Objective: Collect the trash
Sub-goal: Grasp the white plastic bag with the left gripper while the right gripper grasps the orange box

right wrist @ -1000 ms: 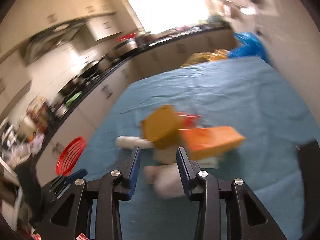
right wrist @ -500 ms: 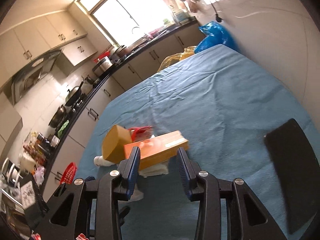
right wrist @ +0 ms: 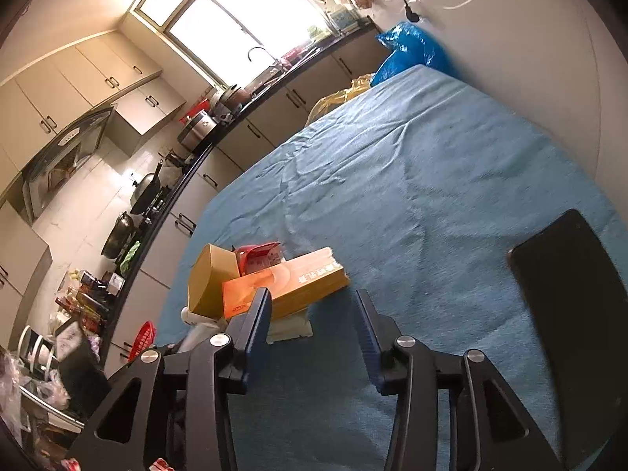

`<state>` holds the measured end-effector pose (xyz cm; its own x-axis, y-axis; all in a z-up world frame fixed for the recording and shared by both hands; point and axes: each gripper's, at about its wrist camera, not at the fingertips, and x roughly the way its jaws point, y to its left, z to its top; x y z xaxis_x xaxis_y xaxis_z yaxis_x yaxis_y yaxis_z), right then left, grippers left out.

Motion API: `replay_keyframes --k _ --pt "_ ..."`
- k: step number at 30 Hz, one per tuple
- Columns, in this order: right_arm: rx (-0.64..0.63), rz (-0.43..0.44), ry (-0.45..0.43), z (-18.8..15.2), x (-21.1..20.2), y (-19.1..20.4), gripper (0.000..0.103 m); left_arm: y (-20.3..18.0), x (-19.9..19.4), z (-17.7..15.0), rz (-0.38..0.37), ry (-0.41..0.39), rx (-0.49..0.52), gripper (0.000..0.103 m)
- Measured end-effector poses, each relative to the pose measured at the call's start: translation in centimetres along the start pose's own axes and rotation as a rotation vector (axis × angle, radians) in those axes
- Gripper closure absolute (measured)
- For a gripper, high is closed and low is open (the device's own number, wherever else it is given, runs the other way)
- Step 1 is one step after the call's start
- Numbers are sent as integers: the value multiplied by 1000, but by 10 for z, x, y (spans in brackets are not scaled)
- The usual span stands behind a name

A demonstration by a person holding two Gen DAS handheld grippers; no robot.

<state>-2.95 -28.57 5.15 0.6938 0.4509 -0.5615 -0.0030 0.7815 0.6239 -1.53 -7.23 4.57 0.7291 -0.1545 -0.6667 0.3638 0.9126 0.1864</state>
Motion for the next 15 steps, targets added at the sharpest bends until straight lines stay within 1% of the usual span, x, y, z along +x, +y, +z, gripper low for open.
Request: replay_keyframes --k 4,6,10,12,13,15 --pt "38 35 50 0 18 2 50 31 -15 -8 -28 -18 -101 72" --pt "70 57 84 1 31 4 50 49 -22 -13 -22 -29 -143 72" --pt "151 79 136 0 56 0 50 73 -28 -21 -7 -50 -204 72" --pt "190 83 140 1 66 -3 49 84 -27 -25 -3 -53 -231 72" --pt "204 85 140 2 68 -5 47 88 -26 -26 -9 -51 -239 72" --pt "231 89 142 6 78 -7 46 94 -23 -27 -23 -50 -263 72"
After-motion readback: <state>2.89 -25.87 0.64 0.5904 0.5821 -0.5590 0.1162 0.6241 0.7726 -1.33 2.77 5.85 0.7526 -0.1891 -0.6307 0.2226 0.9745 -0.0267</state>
